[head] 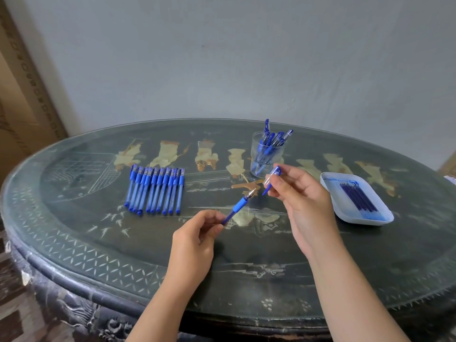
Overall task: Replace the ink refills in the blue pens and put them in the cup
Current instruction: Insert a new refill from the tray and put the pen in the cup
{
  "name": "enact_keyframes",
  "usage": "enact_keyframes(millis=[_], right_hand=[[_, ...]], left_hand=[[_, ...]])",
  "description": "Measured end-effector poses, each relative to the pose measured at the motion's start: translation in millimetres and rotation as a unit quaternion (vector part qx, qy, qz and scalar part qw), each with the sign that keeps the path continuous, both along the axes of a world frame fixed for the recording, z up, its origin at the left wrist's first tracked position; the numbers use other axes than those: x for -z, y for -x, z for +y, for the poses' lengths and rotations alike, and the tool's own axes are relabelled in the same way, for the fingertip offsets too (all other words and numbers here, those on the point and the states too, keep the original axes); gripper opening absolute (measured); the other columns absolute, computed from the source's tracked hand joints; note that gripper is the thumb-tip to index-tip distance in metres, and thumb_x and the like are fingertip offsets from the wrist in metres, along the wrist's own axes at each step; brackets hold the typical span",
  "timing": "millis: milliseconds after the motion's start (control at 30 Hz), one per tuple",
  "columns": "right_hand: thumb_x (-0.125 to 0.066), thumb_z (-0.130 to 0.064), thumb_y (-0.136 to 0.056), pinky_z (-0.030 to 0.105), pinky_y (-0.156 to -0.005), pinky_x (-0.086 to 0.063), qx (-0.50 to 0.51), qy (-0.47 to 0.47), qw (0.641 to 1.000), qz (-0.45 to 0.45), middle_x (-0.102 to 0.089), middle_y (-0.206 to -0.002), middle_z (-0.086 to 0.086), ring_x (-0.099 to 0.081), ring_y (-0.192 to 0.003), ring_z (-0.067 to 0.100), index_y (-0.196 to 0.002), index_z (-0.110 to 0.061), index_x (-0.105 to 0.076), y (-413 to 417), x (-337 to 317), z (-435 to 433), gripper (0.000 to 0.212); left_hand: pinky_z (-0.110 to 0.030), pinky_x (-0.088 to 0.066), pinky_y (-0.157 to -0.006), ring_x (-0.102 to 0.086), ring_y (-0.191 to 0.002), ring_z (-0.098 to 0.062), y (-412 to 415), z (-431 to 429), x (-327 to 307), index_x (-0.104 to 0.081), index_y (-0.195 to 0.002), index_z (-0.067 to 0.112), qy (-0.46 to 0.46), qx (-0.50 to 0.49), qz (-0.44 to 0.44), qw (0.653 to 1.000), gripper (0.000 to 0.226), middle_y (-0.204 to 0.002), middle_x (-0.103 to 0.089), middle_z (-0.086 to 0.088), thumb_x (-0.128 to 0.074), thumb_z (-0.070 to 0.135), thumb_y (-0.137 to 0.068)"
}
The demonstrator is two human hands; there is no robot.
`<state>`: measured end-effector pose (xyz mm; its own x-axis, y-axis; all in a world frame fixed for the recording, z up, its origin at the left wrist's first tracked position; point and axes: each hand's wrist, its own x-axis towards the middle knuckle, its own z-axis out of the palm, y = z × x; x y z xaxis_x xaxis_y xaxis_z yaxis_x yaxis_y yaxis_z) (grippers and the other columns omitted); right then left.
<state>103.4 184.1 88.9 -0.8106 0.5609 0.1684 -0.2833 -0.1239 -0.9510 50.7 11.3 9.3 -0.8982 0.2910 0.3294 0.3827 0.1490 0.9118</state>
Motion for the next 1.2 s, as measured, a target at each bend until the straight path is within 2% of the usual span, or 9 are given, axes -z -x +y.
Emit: enact_keyframes(millis=[133, 333, 500, 633, 767, 867, 1033, 1200], right_hand=[[-0.071, -0.005, -0.083, 0.022, -0.074, -0.052, -0.009, -0.051, 0.999, -0.009, -0.074, -0.091, 0.009, -0.069, -0.086, 0.018, -0.097, -0.017, -0.07, 0, 1, -6, 0.018], [-0.072, -0.007, -0.083, 0.021, -0.073, -0.053, -0.004, -0.061, 0.998, -0.013, -0.075, -0.093, 0.008, -0.07, -0.087, 0.017, -0.097, -0.015, -0.069, -1, 1, -8, 0.017], [-0.074, -0.009, -0.083, 0.022, -0.076, -0.054, 0.012, -0.09, 0.995, -0.027, -0.075, -0.088, 0.002, -0.069, -0.082, 0.011, -0.095, -0.014, -0.069, 1, 3, -13, 0.014], [-0.073, -0.011, -0.084, 0.022, -0.077, -0.052, -0.01, -0.124, 0.99, -0.063, -0.075, -0.087, -0.003, -0.069, -0.083, 0.008, -0.095, -0.02, -0.069, 3, 9, -17, 0.014], [-0.07, -0.012, -0.088, 0.028, -0.085, -0.054, -0.003, -0.201, 0.977, -0.072, -0.073, -0.084, -0.006, -0.069, -0.087, 0.008, -0.1, -0.027, -0.069, 4, 14, -20, 0.02], [-0.069, -0.013, -0.088, 0.034, -0.083, -0.056, 0.01, -0.254, 0.964, -0.075, -0.07, -0.082, -0.007, -0.068, -0.084, 0.008, -0.096, -0.03, -0.069, 4, 15, -20, 0.019], [-0.068, -0.011, -0.088, 0.031, -0.081, -0.056, 0.01, -0.271, 0.96, -0.077, -0.07, -0.084, -0.006, -0.068, -0.083, 0.007, -0.094, -0.027, -0.067, 3, 16, -22, 0.017], [-0.062, -0.013, -0.094, 0.029, -0.082, -0.056, 0.01, -0.27, 0.96, -0.079, -0.069, -0.091, -0.004, -0.069, -0.083, 0.006, -0.097, -0.03, -0.06, 7, 17, -25, 0.017]], left_hand=[[-0.01, -0.049, -0.08, -0.069, -0.088, -0.003, 0, 0, 1, -0.067, -0.089, 0.028, 0.005, -0.003, -0.006, 1.0, 0.037, -0.088, -0.072, 0.017, -0.063, -0.009, -0.087], [-0.01, -0.049, -0.08, -0.069, -0.088, -0.004, 1, -1, 1, -0.067, -0.088, 0.029, 0.005, -0.005, -0.016, 1.0, 0.039, -0.088, -0.072, 0.017, -0.064, -0.009, -0.086], [-0.008, -0.048, -0.078, -0.069, -0.085, -0.002, 0, 0, -1, -0.067, -0.087, 0.026, 0.006, 0.0, -0.022, 1.0, 0.037, -0.085, -0.073, 0.013, -0.064, -0.011, -0.085], [-0.008, -0.048, -0.078, -0.069, -0.085, -0.002, 0, -1, -1, -0.067, -0.087, 0.025, 0.003, -0.002, -0.021, 1.0, 0.036, -0.085, -0.074, 0.01, -0.064, -0.011, -0.085], [-0.008, -0.048, -0.077, -0.069, -0.084, -0.003, 0, -2, -2, -0.067, -0.086, 0.022, -0.012, -0.001, -0.041, 0.999, 0.035, -0.084, -0.074, 0.005, -0.063, -0.013, -0.085], [-0.011, -0.05, -0.079, -0.07, -0.085, -0.004, 0, -2, -3, -0.067, -0.086, 0.022, -0.016, -0.001, -0.053, 0.998, 0.035, -0.084, -0.074, 0.006, -0.062, -0.013, -0.085], [-0.015, -0.052, -0.082, -0.07, -0.087, -0.004, -1, -4, -3, -0.067, -0.087, 0.02, -0.019, 0.001, -0.06, 0.998, 0.033, -0.085, -0.074, 0.006, -0.062, -0.013, -0.086], [-0.007, -0.047, -0.076, -0.068, -0.083, 0.002, 0, -1, -6, -0.067, -0.088, 0.022, 0.009, 0.006, -0.051, 0.999, 0.03, -0.084, -0.073, 0.011, -0.064, -0.008, -0.087]])
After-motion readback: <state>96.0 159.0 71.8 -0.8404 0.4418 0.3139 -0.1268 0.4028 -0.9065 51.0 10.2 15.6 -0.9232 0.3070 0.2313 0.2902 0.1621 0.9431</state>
